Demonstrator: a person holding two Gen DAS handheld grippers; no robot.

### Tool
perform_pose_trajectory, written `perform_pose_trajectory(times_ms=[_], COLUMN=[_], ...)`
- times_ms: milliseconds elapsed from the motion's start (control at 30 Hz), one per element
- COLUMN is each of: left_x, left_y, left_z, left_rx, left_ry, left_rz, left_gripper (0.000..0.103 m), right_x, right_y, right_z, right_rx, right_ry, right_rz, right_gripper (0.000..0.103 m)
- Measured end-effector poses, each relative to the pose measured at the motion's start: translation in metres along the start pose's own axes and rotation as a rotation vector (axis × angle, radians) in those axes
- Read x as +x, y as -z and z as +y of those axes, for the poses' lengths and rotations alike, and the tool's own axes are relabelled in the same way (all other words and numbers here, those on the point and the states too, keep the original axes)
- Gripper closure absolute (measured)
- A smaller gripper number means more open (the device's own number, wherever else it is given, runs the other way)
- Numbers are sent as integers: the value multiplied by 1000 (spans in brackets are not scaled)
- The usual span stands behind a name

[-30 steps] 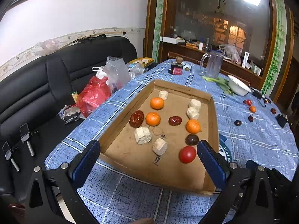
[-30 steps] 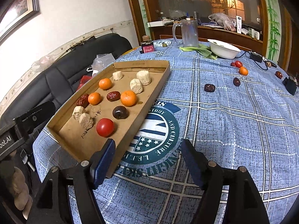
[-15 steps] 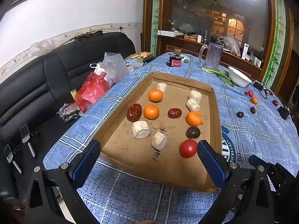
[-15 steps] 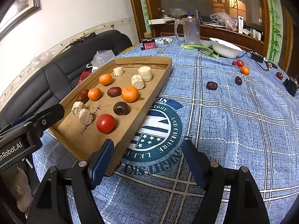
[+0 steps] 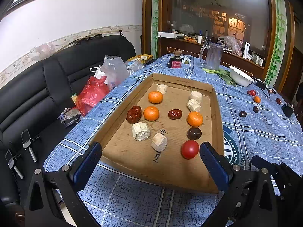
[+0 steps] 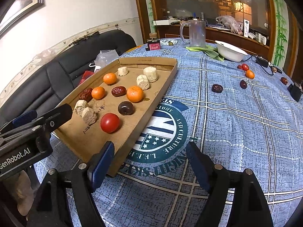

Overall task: Organize fruits
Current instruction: 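Withdraw both open grippers from the box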

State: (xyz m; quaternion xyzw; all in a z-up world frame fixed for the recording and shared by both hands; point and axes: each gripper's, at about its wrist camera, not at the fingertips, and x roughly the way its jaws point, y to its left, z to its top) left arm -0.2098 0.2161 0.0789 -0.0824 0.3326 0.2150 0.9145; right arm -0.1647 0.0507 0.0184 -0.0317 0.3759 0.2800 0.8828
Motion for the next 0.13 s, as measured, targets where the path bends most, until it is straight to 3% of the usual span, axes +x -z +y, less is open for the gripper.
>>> perform_pose_trajectory(times_ms=[133], left_x=[2], left_y=[0], left_z=[1], left_rx=[-4], left_ry=[-7], left_rz=[14], left_gripper=[0], right_x=[-1], right_y=[1], right_z=[4], right_rx=[-10], right_ry=[2], right_rz=[0], right_gripper=[19])
